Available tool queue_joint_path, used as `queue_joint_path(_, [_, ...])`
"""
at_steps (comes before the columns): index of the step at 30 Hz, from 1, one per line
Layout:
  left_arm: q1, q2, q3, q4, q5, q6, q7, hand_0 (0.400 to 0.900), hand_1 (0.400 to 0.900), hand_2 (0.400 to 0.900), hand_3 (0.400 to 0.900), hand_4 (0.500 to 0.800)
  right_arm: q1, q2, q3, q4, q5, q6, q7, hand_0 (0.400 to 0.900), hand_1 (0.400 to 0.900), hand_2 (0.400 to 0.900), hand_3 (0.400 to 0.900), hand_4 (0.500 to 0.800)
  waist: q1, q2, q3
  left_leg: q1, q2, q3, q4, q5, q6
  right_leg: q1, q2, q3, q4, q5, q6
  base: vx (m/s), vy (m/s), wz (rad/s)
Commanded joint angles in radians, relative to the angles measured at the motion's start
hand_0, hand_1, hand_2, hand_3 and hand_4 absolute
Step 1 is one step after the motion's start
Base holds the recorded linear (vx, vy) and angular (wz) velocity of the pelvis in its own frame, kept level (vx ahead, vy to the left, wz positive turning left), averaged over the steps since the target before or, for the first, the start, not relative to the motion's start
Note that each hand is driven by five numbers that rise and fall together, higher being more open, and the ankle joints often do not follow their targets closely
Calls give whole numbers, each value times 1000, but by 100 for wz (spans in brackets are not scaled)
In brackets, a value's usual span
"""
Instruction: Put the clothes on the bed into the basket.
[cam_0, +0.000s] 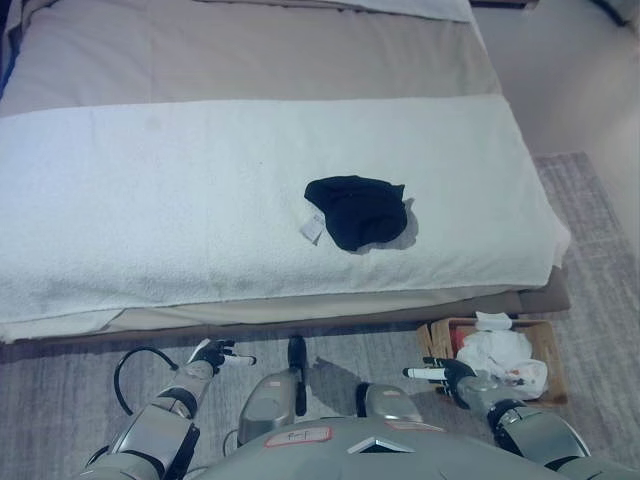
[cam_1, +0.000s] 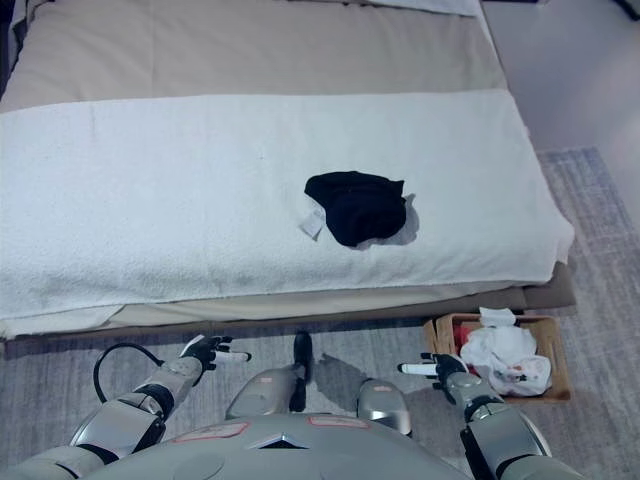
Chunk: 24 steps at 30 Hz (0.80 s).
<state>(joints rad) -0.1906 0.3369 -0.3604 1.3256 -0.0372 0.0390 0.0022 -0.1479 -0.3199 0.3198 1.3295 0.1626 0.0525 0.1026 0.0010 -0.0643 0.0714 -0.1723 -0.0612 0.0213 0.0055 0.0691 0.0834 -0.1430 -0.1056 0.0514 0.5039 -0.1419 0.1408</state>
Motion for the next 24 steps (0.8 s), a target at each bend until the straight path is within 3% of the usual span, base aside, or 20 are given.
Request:
queue_joint_path(1, [15,59,41,17,-22,1,19,900,900,900,900,800,-38,-61,29,-48,10,-19,-26,900,900,900,900,800,-12,1,18,-62,7,-66,73,-55,-48,9,43,-46,-32,155,-42,225,142,15])
queue_joint_path(4, [10,68,48,27,-22,0,19,900,900,900,900,800,-90,-96,34,-94,12,-26,-39,900,900,900,900,800,-14,9,32,4,11,-74,29,-62,-56,-32,36,-87,-138,105,-52,195,68,14])
queue_joint_path(6, [10,63,46,29,-17,-3,18,900,900,900,900,800,-139,-130,39,-144,12,-33,-49,900,900,900,900,800,-18,7,51,22,6,-78,30,-74,-64,-43,22,-86,-240,109,-44,131,11,20])
queue_joint_path(9, [2,48,38,30,-17,-9,16,900,900,900,900,800,-238,-208,50,-207,13,-44,-62,900,900,900,900,800,-27,1,82,48,-2,-81,43,-101,-77,-91,-24,-63,-401,202,-13,124,-47,35])
queue_joint_path(13, [21,37,40,30,-25,-16,18,900,900,900,900,800,-347,-272,73,-259,13,-56,-81,900,900,900,900,800,-20,-13,101,80,-14,-86,50,-125,-89,-99,-47,-67,-479,280,12,125,-104,33])
queue_joint_path(17, [42,24,37,34,-30,-16,16,900,900,900,900,800,-432,-323,94,-272,19,-58,-84,900,900,900,900,800,-2,-19,75,96,-20,-108,34,-137,-100,-48,-53,-68,-511,277,9,132,-145,34])
queue_joint_path(24, [75,-16,-4,34,-36,-15,7,900,900,900,900,800,-649,-333,223,-217,-16,-54,-70,900,900,900,900,800,13,35,42,102,33,-140,9,-124,-138,-18,-32,-128,-502,219,-26,140,-206,25])
